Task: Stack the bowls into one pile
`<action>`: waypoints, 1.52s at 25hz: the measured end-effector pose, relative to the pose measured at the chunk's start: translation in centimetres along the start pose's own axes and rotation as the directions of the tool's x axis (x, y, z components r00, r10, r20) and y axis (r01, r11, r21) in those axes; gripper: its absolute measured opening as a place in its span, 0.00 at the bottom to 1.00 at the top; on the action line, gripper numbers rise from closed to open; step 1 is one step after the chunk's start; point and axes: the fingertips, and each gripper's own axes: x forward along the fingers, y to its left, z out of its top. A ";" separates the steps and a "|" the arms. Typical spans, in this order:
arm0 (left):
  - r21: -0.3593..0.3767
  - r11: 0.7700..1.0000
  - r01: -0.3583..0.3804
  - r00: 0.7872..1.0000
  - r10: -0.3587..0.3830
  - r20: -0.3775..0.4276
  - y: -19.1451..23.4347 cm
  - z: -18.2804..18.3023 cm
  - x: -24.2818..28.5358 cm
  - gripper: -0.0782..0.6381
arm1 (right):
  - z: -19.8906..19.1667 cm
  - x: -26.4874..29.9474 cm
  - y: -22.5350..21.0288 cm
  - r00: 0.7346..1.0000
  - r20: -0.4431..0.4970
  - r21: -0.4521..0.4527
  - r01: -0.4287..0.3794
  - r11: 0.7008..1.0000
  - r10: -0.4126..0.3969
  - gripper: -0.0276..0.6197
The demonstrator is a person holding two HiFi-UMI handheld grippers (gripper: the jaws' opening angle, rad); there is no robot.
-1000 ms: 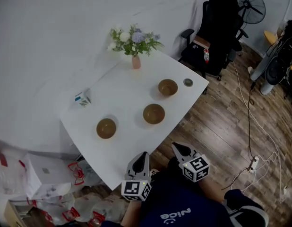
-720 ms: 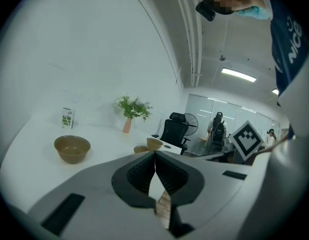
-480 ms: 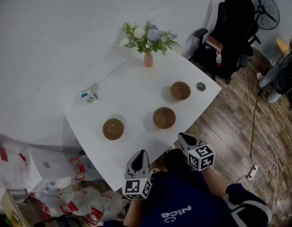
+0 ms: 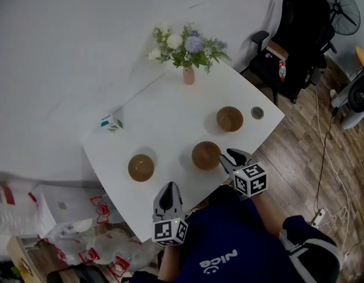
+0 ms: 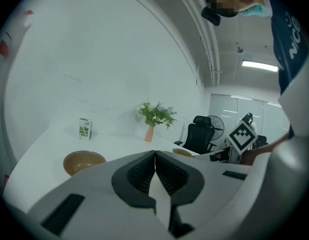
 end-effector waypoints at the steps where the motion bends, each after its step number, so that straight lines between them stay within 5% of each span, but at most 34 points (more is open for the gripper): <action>1: 0.002 1.000 -0.011 1.000 0.011 0.001 0.0 0.2 0.3 0.13 | 0.2 0.5 -0.4 1.000 -0.012 0.005 -0.011 1.000 0.011 0.27; 15: -0.042 0.980 -0.195 0.981 0.196 0.002 0.6 0.1 2.6 0.13 | -1.8 7.0 -1.4 0.947 -0.259 -0.027 -0.203 0.979 0.190 0.26; 23: -0.049 0.964 -0.260 0.966 0.260 -0.011 0.1 -0.5 3.8 0.13 | -2.0 8.6 -1.4 0.916 -0.313 0.004 -0.265 0.964 0.253 0.12; 31: -0.036 0.960 -0.278 0.960 0.278 -0.022 -0.3 -0.3 5.6 0.13 | -0.9 8.6 -1.1 0.893 -0.314 0.018 -0.333 0.943 0.321 0.10; 38: -0.048 0.962 -0.267 0.963 0.266 -0.034 -1.0 -0.6 6.9 0.13 | 4.4 7.0 -2.7 0.911 -0.187 0.016 -0.370 0.929 0.367 0.10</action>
